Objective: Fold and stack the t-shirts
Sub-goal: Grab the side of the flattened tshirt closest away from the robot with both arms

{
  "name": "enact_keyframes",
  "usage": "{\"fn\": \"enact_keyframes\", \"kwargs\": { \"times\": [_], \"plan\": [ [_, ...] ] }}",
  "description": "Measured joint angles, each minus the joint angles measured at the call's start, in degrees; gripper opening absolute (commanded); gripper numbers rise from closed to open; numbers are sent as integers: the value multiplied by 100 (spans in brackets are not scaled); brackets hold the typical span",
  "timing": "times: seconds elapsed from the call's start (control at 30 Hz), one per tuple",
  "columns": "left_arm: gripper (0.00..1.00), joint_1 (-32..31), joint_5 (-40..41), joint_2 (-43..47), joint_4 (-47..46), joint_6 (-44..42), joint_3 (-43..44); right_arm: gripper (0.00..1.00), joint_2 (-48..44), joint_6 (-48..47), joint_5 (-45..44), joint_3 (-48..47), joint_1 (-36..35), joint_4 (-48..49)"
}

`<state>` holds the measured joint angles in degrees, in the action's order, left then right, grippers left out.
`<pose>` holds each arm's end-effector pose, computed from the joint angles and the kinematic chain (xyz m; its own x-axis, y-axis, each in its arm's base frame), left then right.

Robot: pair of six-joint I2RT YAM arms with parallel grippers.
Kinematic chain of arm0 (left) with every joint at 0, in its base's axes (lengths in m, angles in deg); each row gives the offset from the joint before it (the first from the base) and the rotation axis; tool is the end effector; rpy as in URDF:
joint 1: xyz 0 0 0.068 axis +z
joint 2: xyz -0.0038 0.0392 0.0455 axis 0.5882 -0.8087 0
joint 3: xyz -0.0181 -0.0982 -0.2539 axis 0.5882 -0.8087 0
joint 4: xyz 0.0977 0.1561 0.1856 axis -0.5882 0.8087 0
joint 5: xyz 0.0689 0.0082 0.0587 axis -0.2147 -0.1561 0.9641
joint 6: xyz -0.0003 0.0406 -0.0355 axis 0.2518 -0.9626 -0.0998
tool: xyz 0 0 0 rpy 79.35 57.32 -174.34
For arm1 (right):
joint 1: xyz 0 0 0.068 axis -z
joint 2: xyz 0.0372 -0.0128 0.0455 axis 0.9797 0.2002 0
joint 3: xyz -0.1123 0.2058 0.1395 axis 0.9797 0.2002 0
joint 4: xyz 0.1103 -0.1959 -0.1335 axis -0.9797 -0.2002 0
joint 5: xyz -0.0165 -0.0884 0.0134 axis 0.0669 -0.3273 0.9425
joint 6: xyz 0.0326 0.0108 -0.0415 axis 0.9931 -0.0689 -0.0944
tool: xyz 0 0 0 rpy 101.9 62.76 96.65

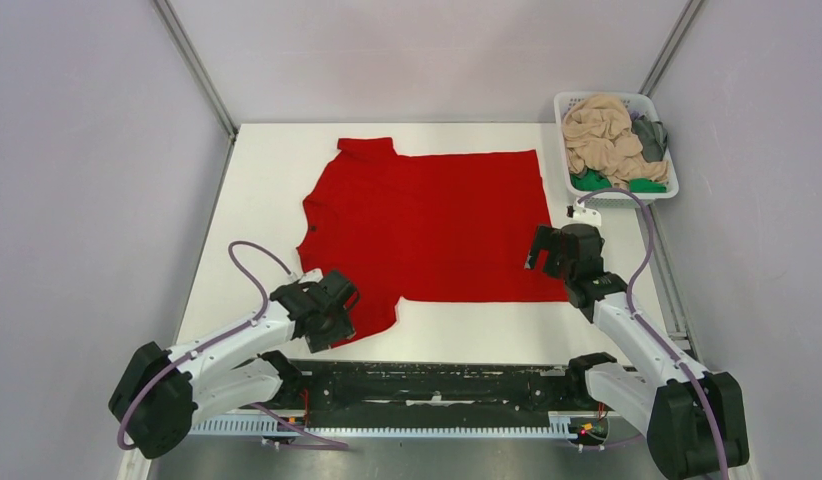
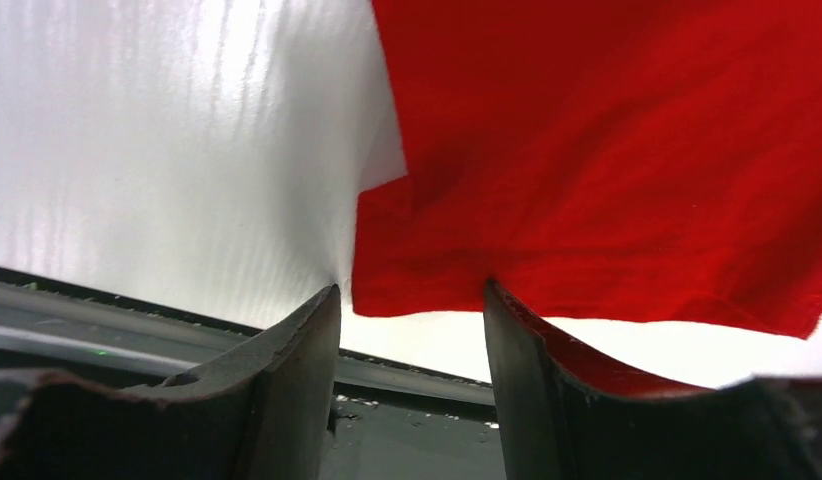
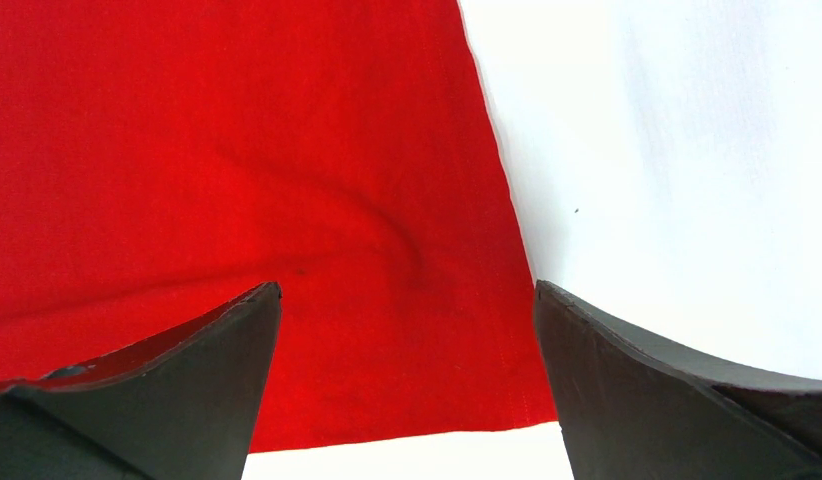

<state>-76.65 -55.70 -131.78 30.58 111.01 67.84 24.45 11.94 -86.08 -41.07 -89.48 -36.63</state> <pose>0.1121 -0.0862 0.1579 -0.8681 -0.4173 -0.2688 -0.4114 0.9079 -0.0808 0.1986 0.0309 0.1973 -0.5952 0.2225 -0.7721 0.1909 0.9725 0.1331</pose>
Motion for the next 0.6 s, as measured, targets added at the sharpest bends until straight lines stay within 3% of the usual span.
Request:
{"fn": "enact_keyframes", "kwargs": {
  "times": [0.3,0.4,0.47,0.57,0.6],
  "plan": [
    [53,0,13,-299,-304,0,129,98,72,-2,-9,0,0,2],
    [46,0,20,-472,-361,-4,197,98,87,-9,-9,0,0,2],
    [33,0,-7,-584,-472,-11,223,98,107,-13,-9,0,0,2],
    [2,0,-94,-785,-723,-24,282,98,140,-15,-17,0,0,0],
    [2,0,-129,-876,-778,-39,323,98,149,-13,-33,0,0,-4]
  ]
}}
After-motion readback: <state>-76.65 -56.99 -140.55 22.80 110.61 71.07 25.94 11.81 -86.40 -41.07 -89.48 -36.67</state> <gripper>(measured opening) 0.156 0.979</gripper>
